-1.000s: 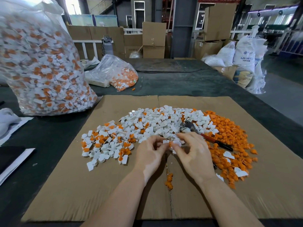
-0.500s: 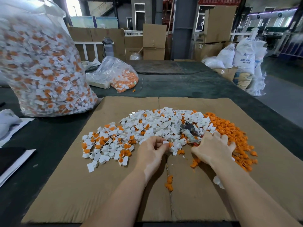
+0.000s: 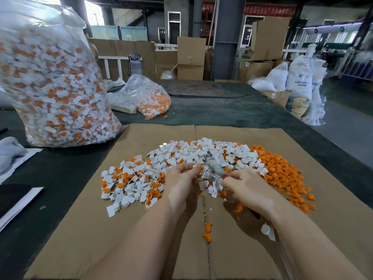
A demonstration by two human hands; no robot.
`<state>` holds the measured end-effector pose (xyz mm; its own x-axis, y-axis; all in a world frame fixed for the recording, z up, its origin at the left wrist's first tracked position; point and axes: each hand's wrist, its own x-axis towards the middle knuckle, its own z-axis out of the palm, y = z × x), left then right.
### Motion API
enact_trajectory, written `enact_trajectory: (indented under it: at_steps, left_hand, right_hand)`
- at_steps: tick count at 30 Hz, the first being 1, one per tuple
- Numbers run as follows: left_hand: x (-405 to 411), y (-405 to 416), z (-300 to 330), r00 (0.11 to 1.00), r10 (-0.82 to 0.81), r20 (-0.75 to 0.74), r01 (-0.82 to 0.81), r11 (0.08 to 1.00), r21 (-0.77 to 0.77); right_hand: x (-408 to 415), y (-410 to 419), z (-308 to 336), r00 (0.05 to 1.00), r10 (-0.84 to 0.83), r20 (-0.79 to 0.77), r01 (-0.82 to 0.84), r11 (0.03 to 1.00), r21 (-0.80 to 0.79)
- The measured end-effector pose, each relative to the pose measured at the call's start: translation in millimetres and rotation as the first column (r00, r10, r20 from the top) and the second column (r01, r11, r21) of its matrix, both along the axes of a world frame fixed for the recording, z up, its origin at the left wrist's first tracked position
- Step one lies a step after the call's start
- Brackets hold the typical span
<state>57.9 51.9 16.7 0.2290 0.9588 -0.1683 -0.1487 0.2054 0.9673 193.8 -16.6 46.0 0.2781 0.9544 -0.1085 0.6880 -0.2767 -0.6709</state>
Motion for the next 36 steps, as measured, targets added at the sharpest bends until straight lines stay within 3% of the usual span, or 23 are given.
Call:
enact_trajectory:
  at_steps: [6, 9, 16, 21, 24, 33, 36]
  left_hand:
    - [-1.4, 6.4, 1.4, 0.997, 0.054, -0.062, -0.056, 0.998, -0.02]
    - [1.2, 7.8, -0.1, 0.997, 0.078, -0.025, -0.08, 0.995, -0.06]
    - [2.7, 7.1, -2.6, 0.993, 0.109, -0.033, -0.11, 0.993, -0.031]
    - [6.9, 7.6, -3.2, 0.991, 0.127, -0.053, -0.127, 0.992, -0.004]
    - [7.6, 7.5, -4.1, 0.991, 0.131, -0.041, -0.131, 0.991, -0.005]
    - [13.1, 3.9, -11.4, 0.987, 0.154, 0.041, -0.15, 0.985, -0.088]
    - [9.5, 3.7, -12.6, 0.987, 0.154, 0.053, -0.15, 0.986, -0.072]
  right_hand:
    - [-6.1, -6.0, 3.9, 0.922, 0.006, -0.387, -0.059, 0.99, -0.127]
    - [-7.0, -8.3, 4.5, 0.895, 0.007, -0.447, -0.085, 0.984, -0.155]
    - [-8.9, -12.1, 12.1, 0.923, 0.058, -0.38, -0.14, 0.972, -0.19]
    - [-12.6, -10.5, 11.1, 0.989, 0.106, -0.105, -0.121, 0.983, -0.14]
    - [-15.1, -9.1, 8.7, 0.993, 0.114, -0.015, -0.115, 0.988, -0.102]
    - [-16.3, -8.8, -7.0, 0.991, 0.08, 0.104, -0.078, 0.997, -0.024]
    - [-11.9, -10.7, -11.9, 1.0, 0.031, 0.003, -0.031, 0.999, 0.01]
